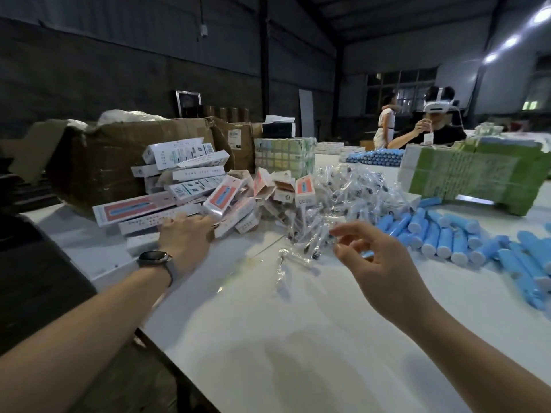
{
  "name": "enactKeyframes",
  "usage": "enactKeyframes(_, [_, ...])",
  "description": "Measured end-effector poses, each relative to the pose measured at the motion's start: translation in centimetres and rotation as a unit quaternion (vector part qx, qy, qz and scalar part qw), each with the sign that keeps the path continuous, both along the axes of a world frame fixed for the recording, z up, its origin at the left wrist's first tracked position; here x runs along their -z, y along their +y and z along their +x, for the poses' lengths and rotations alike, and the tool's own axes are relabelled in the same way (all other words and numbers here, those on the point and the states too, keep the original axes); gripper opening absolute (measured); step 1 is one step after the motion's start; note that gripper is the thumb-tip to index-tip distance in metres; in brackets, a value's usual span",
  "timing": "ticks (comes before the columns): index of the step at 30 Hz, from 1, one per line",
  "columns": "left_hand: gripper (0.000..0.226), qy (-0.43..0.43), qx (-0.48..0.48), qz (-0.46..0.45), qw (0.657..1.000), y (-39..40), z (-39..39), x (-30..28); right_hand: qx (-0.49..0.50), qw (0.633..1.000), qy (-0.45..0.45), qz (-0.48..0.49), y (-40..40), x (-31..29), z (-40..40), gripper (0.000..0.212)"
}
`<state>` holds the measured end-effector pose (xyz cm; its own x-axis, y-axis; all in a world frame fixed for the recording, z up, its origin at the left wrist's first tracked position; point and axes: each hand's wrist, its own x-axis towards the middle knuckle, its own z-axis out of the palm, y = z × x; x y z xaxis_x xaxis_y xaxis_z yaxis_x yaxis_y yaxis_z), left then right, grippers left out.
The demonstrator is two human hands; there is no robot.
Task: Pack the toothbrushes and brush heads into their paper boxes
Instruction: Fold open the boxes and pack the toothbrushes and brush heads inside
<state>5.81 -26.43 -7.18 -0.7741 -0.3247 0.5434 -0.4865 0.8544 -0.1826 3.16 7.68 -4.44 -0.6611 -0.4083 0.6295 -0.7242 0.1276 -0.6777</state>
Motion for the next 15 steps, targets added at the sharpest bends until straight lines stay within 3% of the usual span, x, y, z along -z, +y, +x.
enactKeyframes(2, [0.028, 0.058, 0.072, -0.004, 0.996, 2.0, 0.8, -1.1, 0.006, 1.000, 0.002, 0.005, 0.2, 0.0, -0.1, 0.028])
enactKeyframes(4, [0.043, 0.104, 0.101, -0.011, 0.989, 4.2, 1.8, -2.2, 0.015, 1.000, -0.003, 0.001, 0.3, 0.0, -0.2, 0.028])
enactKeyframes(6, [0.076, 0.075, 0.088, 0.028, 0.993, 6.7, 2.0, -3.2, 0.022, 1.000, -0.010, -0.005, 0.5, -0.1, -0.4, 0.028])
enactKeyframes(8, [0.093, 0.028, 0.061, 0.090, 0.994, 9.0, 1.5, -3.7, 0.024, 1.000, -0.014, -0.006, 0.6, -0.2, -0.5, 0.027])
enactKeyframes(10, [0.080, 0.060, 0.077, 0.118, 0.988, 11.1, 0.9, -3.8, 0.030, 0.999, -0.017, -0.013, 0.8, -0.4, -0.5, 0.026])
enactKeyframes(12, [0.046, 0.174, 0.163, 0.110, 0.965, 13.2, 0.1, -4.1, 0.035, 0.999, -0.024, -0.032, 1.4, -0.9, -0.8, 0.026])
enactKeyframes(13, [0.033, 0.226, 0.221, 0.112, 0.942, 14.6, -0.3, -4.2, 0.038, 0.998, -0.028, -0.043, 1.8, -1.2, -1.0, 0.024])
enactKeyframes(15, [0.028, 0.297, 0.336, 0.172, 0.877, 17.8, -1.2, -4.8, 0.051, 0.996, -0.032, -0.066, 2.6, -2.0, -1.4, 0.018])
